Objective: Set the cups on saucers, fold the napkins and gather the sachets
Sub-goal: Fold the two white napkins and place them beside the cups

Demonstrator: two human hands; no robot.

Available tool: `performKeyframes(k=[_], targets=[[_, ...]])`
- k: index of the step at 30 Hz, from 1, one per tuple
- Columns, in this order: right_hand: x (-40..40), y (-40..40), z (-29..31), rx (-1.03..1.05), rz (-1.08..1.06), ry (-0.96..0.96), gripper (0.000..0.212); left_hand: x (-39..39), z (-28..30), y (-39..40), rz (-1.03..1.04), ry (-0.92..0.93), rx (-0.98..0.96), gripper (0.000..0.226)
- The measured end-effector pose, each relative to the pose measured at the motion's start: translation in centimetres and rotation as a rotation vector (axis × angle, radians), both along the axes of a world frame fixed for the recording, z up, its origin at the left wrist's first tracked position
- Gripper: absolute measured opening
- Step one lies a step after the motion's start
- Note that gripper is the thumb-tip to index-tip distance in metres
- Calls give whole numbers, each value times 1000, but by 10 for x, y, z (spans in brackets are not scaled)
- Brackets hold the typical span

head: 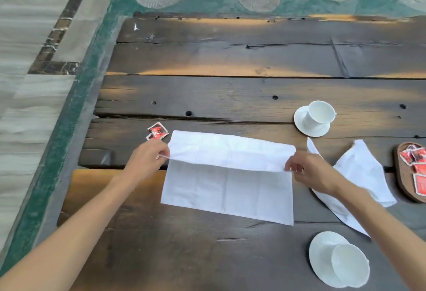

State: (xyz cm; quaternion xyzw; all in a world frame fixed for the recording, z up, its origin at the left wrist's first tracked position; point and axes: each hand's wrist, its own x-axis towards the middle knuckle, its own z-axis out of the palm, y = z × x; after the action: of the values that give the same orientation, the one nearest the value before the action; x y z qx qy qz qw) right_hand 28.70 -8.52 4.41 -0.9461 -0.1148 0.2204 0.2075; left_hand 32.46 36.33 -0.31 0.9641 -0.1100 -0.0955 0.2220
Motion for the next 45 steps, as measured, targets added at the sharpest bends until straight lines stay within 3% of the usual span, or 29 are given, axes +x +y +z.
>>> performKeyframes(k=[15,21,26,31,34,40,45], targets=[[-84,11,-60,-112,117,92,30,-97,-40,12,-89,117,135,27],[-96,13,-82,-284,210,148,34,-111,-59,12,-136,213,220,23],[-97,22,-91,-390,250,225,39,-110,-69,5,-141,324,300,37],[-84,19,-87,-343,242,415,43,-94,-66,1,-80,365,363,35],[-58,20,-83,-240,106,476,35,-85,-60,-11,67,366,267,33],[11,43,-75,-34,-112,199,19,-87,-52,-62,391,364,-144,31],[63,89,-70,42,-45,68,15,-111,-49,-107,644,481,-313,17]])
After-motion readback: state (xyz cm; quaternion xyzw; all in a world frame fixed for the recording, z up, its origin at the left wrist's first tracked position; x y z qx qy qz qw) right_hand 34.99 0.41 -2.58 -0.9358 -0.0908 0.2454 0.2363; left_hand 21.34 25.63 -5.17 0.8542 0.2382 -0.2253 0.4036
